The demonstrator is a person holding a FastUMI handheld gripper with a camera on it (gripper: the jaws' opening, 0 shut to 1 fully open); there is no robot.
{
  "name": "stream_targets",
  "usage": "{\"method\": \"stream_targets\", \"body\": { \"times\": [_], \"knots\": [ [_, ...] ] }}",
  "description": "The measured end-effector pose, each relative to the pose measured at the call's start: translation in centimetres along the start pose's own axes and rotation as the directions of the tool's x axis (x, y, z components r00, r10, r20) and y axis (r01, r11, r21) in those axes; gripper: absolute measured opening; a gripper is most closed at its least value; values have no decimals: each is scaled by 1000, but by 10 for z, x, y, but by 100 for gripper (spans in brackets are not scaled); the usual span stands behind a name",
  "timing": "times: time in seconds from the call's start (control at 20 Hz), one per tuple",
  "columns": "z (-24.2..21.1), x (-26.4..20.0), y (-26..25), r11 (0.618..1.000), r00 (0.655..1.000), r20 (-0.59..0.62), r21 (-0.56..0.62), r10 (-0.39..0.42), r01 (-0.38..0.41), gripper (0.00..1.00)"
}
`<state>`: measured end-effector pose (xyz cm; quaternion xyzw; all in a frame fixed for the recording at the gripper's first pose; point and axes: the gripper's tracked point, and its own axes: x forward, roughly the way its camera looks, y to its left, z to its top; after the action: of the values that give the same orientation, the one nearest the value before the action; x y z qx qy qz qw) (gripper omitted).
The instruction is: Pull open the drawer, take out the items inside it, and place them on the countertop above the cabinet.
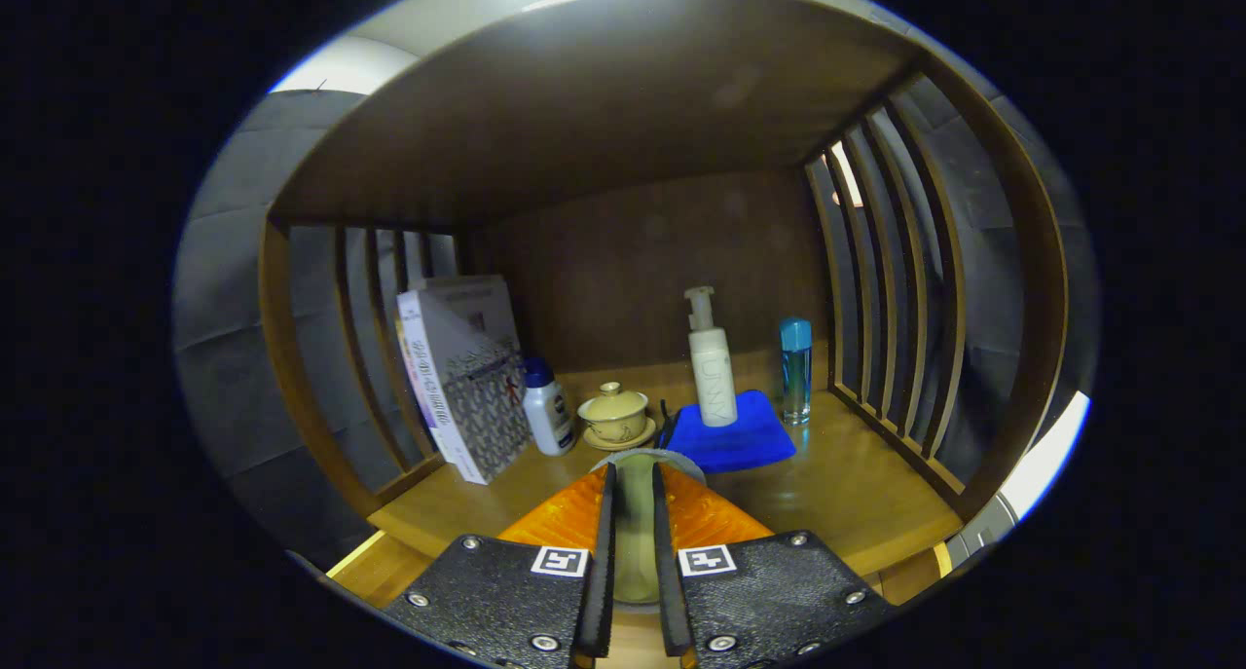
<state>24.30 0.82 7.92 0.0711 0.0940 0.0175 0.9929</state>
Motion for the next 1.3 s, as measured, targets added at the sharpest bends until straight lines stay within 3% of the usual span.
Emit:
{"method": "stream_targets", "body": {
  "times": [0.35, 0.6, 0.95, 1.3],
  "knots": [
    [-19, 32, -11, 998, 998, -50, 39, -47, 49, 26],
    [-4, 15, -8, 997, 998, -1, 27, -66, 66, 95],
    [24, -60, 1, 998, 988, 149, -54, -32, 41, 95],
    [-13, -132, 23, 994, 986, 164, -104, 42, -25, 95]
  ]
}}
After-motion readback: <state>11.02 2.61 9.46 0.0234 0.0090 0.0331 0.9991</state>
